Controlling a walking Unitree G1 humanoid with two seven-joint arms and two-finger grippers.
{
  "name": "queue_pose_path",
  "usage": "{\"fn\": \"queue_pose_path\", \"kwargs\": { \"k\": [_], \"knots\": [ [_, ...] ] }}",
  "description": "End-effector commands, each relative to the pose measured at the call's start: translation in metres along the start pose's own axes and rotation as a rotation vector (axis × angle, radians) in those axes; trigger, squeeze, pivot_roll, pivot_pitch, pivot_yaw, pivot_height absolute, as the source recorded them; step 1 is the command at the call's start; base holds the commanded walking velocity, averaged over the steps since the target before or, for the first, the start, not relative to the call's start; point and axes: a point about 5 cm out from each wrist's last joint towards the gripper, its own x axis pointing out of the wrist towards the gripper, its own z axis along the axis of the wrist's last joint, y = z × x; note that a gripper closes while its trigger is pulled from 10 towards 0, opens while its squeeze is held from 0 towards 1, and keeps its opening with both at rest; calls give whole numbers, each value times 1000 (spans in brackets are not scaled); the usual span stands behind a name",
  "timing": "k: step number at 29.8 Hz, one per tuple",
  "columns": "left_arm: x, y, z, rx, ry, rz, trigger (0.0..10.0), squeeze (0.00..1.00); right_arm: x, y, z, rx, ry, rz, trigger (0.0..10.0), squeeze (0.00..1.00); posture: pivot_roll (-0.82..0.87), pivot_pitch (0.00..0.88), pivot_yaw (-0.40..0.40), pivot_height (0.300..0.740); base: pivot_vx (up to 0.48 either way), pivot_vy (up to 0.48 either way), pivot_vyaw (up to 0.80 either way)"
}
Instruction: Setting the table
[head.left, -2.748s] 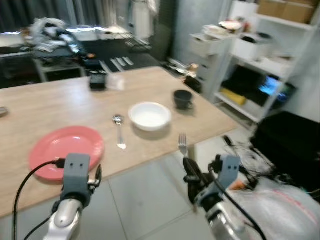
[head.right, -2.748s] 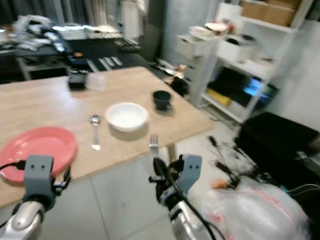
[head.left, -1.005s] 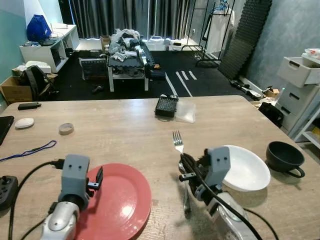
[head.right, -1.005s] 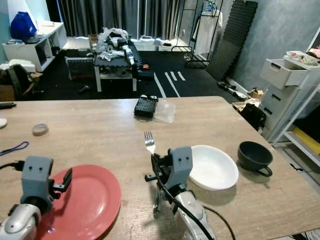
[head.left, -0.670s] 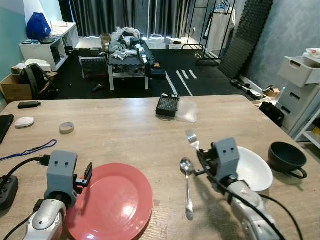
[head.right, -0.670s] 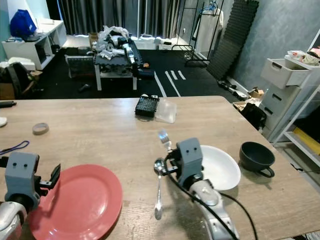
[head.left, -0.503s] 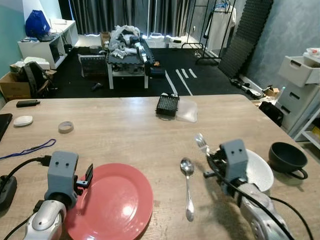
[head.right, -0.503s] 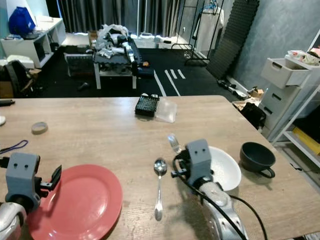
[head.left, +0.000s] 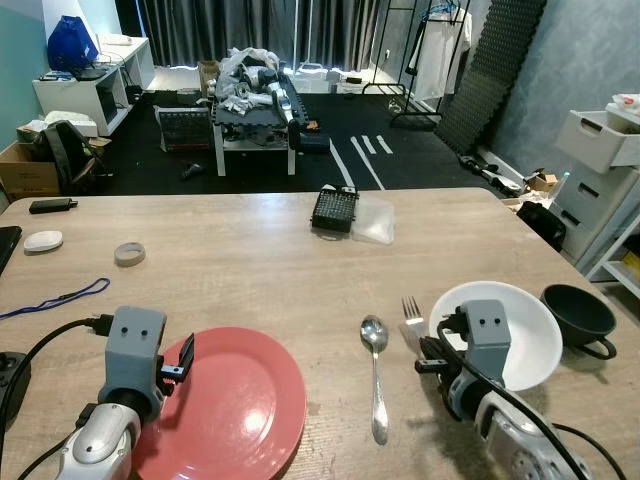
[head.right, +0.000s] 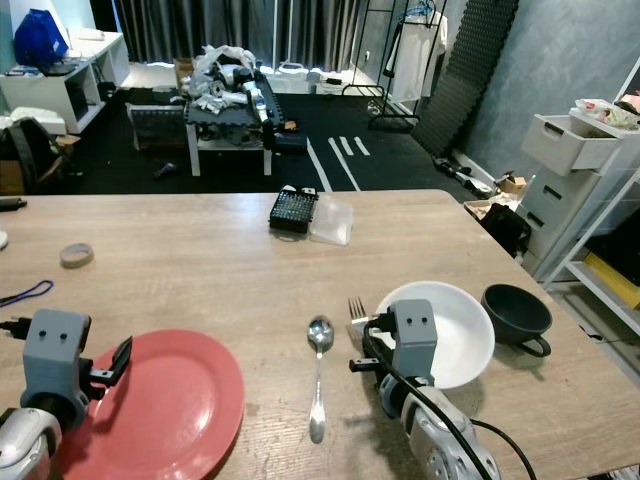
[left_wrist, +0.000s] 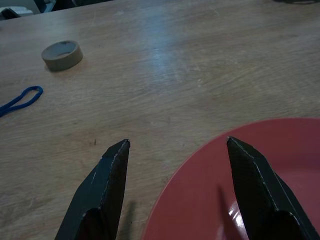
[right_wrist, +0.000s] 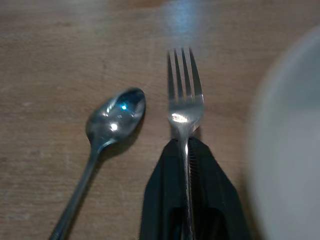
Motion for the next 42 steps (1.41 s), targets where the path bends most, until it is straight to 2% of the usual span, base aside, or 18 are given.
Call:
{"fn": "queue_pose_path", "kwargs": {
  "k": [1, 8, 11, 12, 13, 15, 16, 20, 24, 26, 29, 31, 42],
  "knots": [
    [-1, -3, -4, 5, 20, -3, 10000, 0, -1, 2, -2, -4, 17, 8, 10000, 1000, 64, 161, 28, 740, 0, 0, 0],
    [-2, -6, -7, 2, 27, -3, 10000, 0, -5, 2, -2, 3, 26, 21, 10000, 1000, 56, 162, 30, 740, 0, 0, 0],
    [-2, -7, -7, 1, 28, -5, 10000, 0, -5, 0, 3, 8, -5, 8, 10000, 1000, 57, 160, 31, 740, 0, 0, 0],
    [-1, -8, -7, -1, 27, -6, 10000, 0, -6, 2, 12, 37, -76, 24, 10000, 1000, 58, 158, 33, 740, 0, 0, 0],
    [0, -9, -6, -3, 25, -9, 10000, 0, -7, 7, 28, 85, -189, 47, 10000, 0, 59, 157, 34, 740, 0, 0, 0],
    [1, -12, -5, -6, 21, -12, 10000, 0, -11, 13, 49, 173, -341, 75, 10000, 0, 62, 155, 36, 740, 0, 0, 0],
    [2, -13, -4, -7, 18, -14, 10000, 0, -12, 15, 55, 192, -378, 69, 10000, 0, 64, 154, 37, 740, 0, 0, 0],
    [2, -17, -1, -14, 6, -20, 10000, 0, -11, 19, 57, 196, -417, 28, 10000, 0, 74, 155, 44, 740, 0, 0, 0],
    [2, -18, 1, -14, 4, -22, 10000, 0, -10, 22, 57, 202, -427, 11, 10000, 0, 75, 155, 48, 740, 0, 0, 0],
    [2, -18, 0, -11, 3, -23, 10000, 0, -5, 23, 53, 146, -411, -30, 10000, 0, 76, 150, 49, 740, 0, 0, 0],
    [4, -20, 1, -7, -2, -26, 10000, 0, -1, 24, 50, 110, -401, -52, 10000, 0, 77, 147, 48, 740, 0, 0, 0],
    [7, -20, 6, -12, -18, -21, 10000, 0, 3, 31, 44, 129, -391, -40, 10000, 0, 79, 144, 47, 740, 0, 0, 0],
    [9, -22, 9, -24, -30, -23, 10000, 0, 8, 44, 35, 153, -412, -42, 10000, 0, 81, 131, 51, 740, 0, 0, 0]
  ]
}}
